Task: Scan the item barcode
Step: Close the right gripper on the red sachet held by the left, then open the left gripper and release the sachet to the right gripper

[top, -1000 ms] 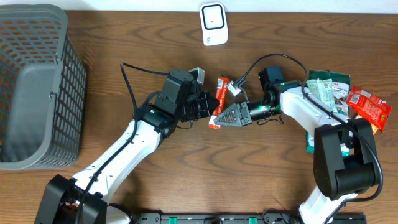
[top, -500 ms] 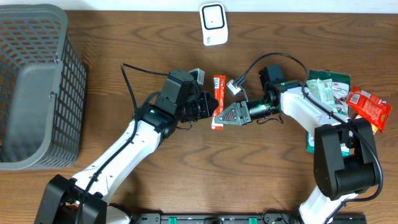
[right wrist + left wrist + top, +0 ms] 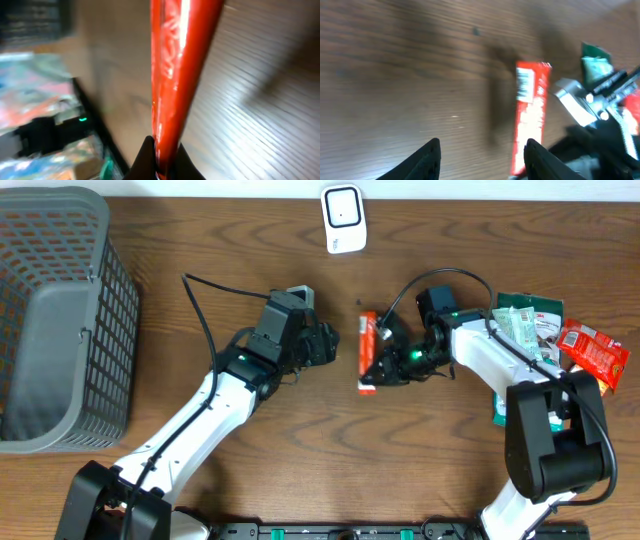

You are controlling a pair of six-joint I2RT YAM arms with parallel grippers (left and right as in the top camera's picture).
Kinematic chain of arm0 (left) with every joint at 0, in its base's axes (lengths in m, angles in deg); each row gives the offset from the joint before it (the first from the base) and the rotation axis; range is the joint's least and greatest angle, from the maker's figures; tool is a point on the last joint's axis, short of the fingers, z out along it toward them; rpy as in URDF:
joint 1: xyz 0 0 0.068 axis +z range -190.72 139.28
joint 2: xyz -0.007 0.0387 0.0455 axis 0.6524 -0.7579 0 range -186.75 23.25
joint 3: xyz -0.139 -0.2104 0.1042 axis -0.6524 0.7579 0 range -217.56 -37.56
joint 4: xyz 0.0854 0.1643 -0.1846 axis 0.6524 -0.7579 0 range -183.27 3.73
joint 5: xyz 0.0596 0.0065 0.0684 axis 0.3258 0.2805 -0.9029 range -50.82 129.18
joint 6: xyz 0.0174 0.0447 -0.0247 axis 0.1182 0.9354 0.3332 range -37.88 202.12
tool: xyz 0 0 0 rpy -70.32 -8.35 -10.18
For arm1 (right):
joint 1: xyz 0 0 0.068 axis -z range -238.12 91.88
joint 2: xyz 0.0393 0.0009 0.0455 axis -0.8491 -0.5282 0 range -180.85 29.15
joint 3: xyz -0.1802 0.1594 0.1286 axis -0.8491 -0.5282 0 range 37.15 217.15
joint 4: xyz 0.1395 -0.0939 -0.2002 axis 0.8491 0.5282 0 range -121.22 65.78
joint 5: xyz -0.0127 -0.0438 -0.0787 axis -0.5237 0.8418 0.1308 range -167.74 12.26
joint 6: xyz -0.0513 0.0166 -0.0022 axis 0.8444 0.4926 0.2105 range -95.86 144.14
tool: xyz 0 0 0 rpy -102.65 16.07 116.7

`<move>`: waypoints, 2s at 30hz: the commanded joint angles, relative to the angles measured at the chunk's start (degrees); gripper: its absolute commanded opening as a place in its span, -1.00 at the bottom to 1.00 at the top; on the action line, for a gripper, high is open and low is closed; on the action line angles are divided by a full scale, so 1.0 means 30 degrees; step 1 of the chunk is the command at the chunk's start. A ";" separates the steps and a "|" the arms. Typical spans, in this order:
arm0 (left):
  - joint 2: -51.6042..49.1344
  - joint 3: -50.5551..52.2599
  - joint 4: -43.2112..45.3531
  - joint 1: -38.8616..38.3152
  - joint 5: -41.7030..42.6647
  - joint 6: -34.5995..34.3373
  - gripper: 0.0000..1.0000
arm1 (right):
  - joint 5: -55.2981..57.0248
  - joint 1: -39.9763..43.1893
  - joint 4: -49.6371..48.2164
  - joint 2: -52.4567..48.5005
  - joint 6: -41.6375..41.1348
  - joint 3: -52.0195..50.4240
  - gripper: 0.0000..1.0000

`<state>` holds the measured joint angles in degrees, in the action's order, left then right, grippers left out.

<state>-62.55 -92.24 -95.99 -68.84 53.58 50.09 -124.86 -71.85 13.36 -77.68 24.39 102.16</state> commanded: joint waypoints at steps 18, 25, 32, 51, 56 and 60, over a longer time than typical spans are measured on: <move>0.0066 0.0022 -0.0663 0.3708 1.4120 0.5326 0.20 | -0.5639 -0.0685 0.3993 0.1683 0.6033 0.2404 -0.98; 0.0066 0.0022 0.1093 0.3687 1.6786 0.5297 0.22 | -0.9486 -0.0619 0.3956 0.1683 0.7140 0.2404 -0.98; 0.0066 0.0022 0.1195 0.3672 1.6852 0.5297 0.15 | -1.0193 -0.0940 0.3847 0.1683 0.7242 0.2404 -0.98; 0.0066 0.0022 0.2288 0.3672 1.6844 0.5231 -0.85 | -1.0120 -0.1486 0.3344 0.1683 0.7584 0.2404 -0.98; 0.0066 0.0022 0.2339 0.3694 1.6844 0.5231 -0.85 | -1.0105 -0.1282 0.3337 0.1683 0.7599 0.2404 -0.95; 0.0066 0.0022 0.2506 0.3694 1.6844 0.5224 -0.85 | -1.0105 -0.1115 0.3337 0.1683 0.7665 0.2404 -0.81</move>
<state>-62.55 -92.22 -88.82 -58.00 103.37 65.45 -153.03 -76.23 23.54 -73.44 45.96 108.63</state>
